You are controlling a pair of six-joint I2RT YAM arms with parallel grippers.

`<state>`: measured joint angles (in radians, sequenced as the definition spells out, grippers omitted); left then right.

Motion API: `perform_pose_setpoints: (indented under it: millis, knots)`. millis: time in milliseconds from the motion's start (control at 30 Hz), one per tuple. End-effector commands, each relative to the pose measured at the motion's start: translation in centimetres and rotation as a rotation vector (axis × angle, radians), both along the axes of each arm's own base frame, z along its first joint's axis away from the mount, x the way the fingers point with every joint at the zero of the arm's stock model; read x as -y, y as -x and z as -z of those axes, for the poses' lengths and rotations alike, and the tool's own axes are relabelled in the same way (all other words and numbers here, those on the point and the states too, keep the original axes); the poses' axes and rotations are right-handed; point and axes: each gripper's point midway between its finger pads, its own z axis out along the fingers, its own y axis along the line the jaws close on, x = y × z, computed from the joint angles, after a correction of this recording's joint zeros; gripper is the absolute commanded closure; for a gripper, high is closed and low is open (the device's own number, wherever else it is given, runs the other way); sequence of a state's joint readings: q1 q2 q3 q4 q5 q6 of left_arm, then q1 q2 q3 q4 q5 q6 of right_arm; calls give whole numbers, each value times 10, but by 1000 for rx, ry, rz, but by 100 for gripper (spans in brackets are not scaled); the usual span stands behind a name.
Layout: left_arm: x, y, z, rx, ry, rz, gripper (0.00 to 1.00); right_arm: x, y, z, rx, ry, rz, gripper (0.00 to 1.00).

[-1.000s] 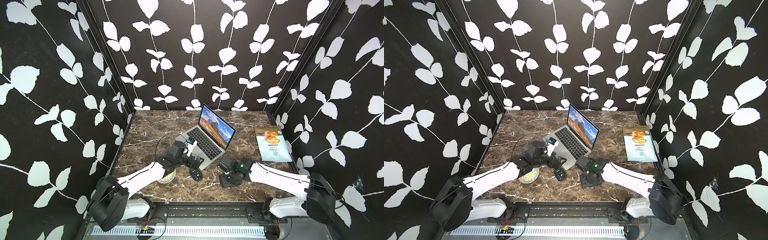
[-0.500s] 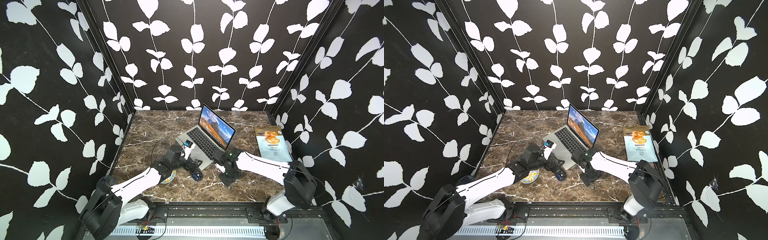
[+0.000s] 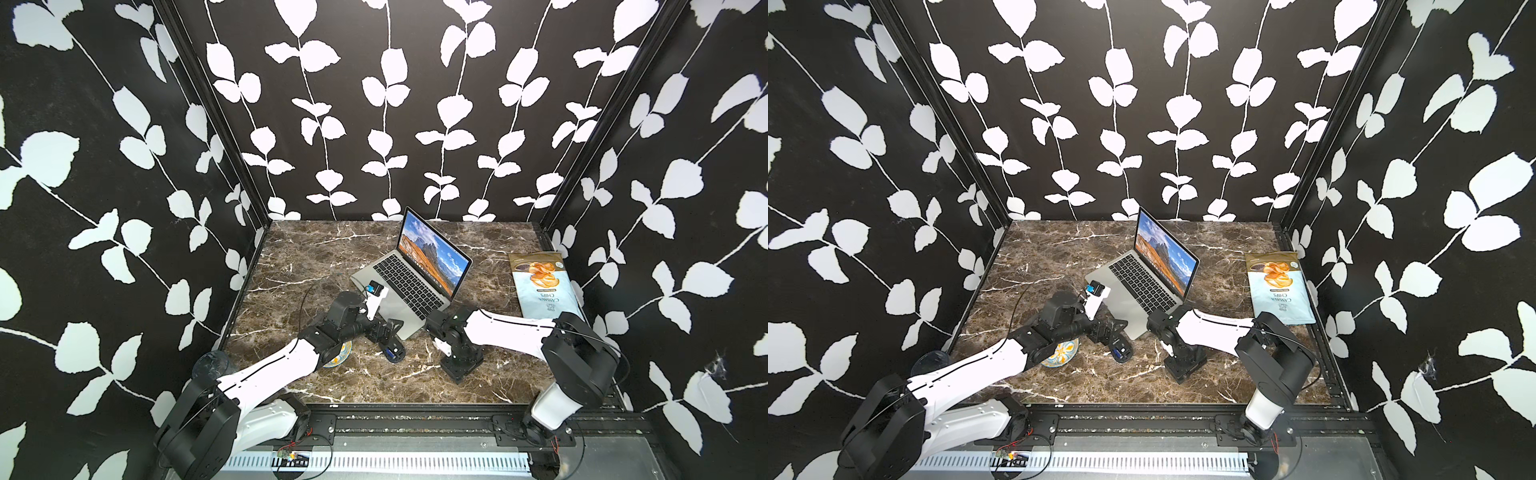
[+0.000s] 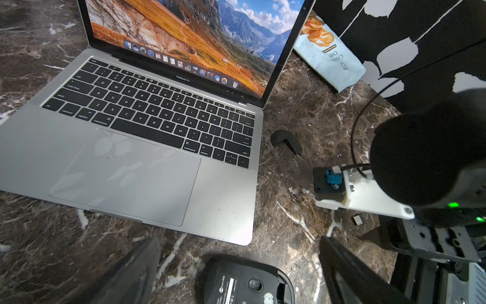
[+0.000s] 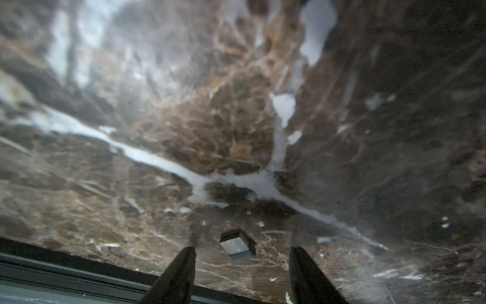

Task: Insert the wireless mouse receiver into the laptop
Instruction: Pick up the USB plug at the center of the board.

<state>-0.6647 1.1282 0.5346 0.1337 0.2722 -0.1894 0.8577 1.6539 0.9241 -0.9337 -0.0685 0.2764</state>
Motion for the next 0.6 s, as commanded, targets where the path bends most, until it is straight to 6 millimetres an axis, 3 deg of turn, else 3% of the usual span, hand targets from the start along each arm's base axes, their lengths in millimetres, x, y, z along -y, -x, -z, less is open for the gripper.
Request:
perform_pose_setpoints:
  millis: [0,300,567]
  knots:
    - [-1,-2,-4,26,5,0,2,-2,2,4,-16,-26,10,45]
    - [1,-2,-2,16,4,5,2,-5,13,4,-40,-51,7,58]
    - [2,-2,4,0,0,11,1,-8,20,2,-22,-44,-1,62]
